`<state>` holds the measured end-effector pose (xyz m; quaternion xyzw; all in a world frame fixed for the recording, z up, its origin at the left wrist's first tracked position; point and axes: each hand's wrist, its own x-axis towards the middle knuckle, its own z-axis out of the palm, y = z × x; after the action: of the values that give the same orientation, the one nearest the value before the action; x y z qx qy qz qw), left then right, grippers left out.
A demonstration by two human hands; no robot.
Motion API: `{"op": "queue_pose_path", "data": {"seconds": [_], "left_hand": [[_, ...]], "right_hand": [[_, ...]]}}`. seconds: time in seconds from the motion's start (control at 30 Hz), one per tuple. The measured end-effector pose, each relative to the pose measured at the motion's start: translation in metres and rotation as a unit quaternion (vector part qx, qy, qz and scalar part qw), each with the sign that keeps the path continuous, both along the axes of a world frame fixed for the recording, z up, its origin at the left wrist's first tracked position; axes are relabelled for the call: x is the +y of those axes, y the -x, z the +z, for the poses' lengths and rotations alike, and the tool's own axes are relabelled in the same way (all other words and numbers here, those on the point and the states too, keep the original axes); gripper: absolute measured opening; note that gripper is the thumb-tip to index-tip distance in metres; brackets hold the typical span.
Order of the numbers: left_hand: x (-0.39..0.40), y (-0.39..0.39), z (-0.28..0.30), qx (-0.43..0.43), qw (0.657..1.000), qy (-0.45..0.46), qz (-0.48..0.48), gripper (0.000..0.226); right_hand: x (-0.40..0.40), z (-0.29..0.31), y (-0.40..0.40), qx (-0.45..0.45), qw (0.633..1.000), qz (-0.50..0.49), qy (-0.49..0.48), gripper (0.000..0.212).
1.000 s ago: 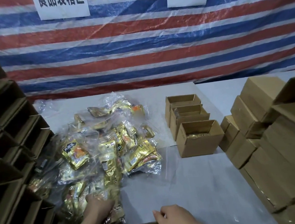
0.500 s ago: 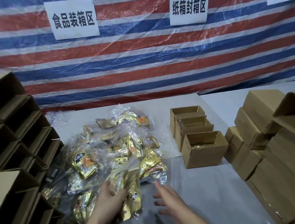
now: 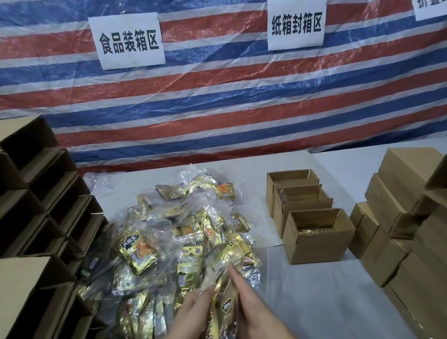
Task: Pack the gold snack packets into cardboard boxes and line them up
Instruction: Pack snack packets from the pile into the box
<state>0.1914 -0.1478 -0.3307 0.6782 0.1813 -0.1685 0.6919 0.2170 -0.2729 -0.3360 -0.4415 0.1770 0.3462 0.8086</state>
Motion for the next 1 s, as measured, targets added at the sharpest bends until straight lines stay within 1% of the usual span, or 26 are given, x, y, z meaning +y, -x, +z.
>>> {"op": "queue_pose_path", "data": {"seconds": [0.07,0.1,0.17,0.23,0.27,0.33,0.37,0.4,0.43,0.47,0.5,0.53,0.57,0.6,0.63,0.7,0.77,0.8,0.87,0.9,0.97,1.0], "left_hand": [[-0.011,0.000,0.004,-0.031,0.999,-0.017,-0.004,0.035],[-0.016,-0.002,0.006,-0.046,0.998,-0.044,0.005,0.038],[-0.024,-0.005,0.011,-0.087,0.990,-0.110,0.012,0.041],[-0.028,-0.009,0.017,-0.122,0.974,-0.190,-0.008,0.046],[-0.030,-0.009,0.023,-0.133,0.957,-0.255,-0.021,0.051],[-0.032,-0.007,0.037,-0.183,0.898,-0.398,-0.038,0.059],[-0.032,-0.006,0.044,-0.214,0.881,-0.419,-0.048,0.060],[-0.030,-0.003,0.048,-0.243,0.883,-0.396,-0.061,0.062],[-0.025,0.000,0.049,-0.250,0.903,-0.341,-0.073,0.065],[-0.019,0.004,0.048,-0.242,0.930,-0.268,-0.064,0.064],[-0.011,0.009,0.044,-0.224,0.950,-0.212,-0.043,0.059],[0.000,0.016,0.036,-0.203,0.962,-0.183,-0.023,0.049],[0.010,0.023,0.023,-0.174,0.968,-0.183,-0.016,0.038],[0.020,0.032,0.008,-0.141,0.970,-0.196,-0.028,0.032],[0.029,0.041,-0.007,-0.102,0.971,-0.208,-0.053,0.032],[0.041,0.058,-0.042,-0.024,0.968,-0.224,-0.107,0.040],[0.047,0.075,-0.069,0.016,0.956,-0.247,-0.158,0.045],[0.047,0.080,-0.079,0.025,0.955,-0.241,-0.171,0.042],[0.044,0.085,-0.090,0.032,0.968,-0.193,-0.157,0.028],[0.042,0.086,-0.091,0.028,0.973,-0.181,-0.142,0.022],[0.038,0.086,-0.088,0.024,0.976,-0.181,-0.116,0.017],[0.036,0.085,-0.087,0.017,0.977,-0.184,-0.106,0.017]], "right_hand": [[0.003,0.004,-0.001,-0.009,1.000,-0.012,0.000,0.068],[0.004,0.007,-0.001,-0.017,1.000,-0.017,0.007,0.069],[0.002,0.015,-0.003,-0.031,0.999,-0.027,0.015,0.072],[-0.004,0.022,-0.005,-0.049,0.999,-0.024,0.003,0.071],[-0.008,0.027,-0.004,-0.058,0.998,-0.021,-0.005,0.067],[-0.018,0.032,-0.003,-0.081,0.996,-0.018,-0.019,0.055],[-0.024,0.033,-0.002,-0.094,0.995,-0.021,-0.026,0.049],[-0.031,0.035,0.000,-0.109,0.993,-0.025,-0.034,0.045],[-0.039,0.035,0.001,-0.129,0.990,-0.029,-0.040,0.042],[-0.047,0.035,0.004,-0.148,0.988,-0.036,-0.038,0.043],[-0.056,0.035,0.006,-0.162,0.986,-0.042,-0.025,0.047],[-0.065,0.036,0.009,-0.169,0.985,-0.043,-0.011,0.050],[-0.073,0.036,0.013,-0.173,0.984,-0.038,0.001,0.053],[-0.079,0.036,0.015,-0.178,0.984,-0.026,0.012,0.054],[-0.083,0.035,0.018,-0.188,0.982,-0.006,0.026,0.055],[-0.084,0.032,0.023,-0.225,0.970,0.051,0.074,0.054],[-0.080,0.026,0.029,-0.269,0.942,0.132,0.149,0.051],[-0.077,0.022,0.033,-0.283,0.926,0.175,0.178,0.051],[-0.069,0.011,0.041,-0.303,0.888,0.264,0.224,0.052],[-0.066,0.004,0.046,-0.321,0.860,0.308,0.248,0.050],[-0.060,-0.009,0.054,-0.346,0.801,0.393,0.290,0.046],[-0.058,-0.015,0.059,-0.342,0.781,0.427,0.302,0.042]]}}
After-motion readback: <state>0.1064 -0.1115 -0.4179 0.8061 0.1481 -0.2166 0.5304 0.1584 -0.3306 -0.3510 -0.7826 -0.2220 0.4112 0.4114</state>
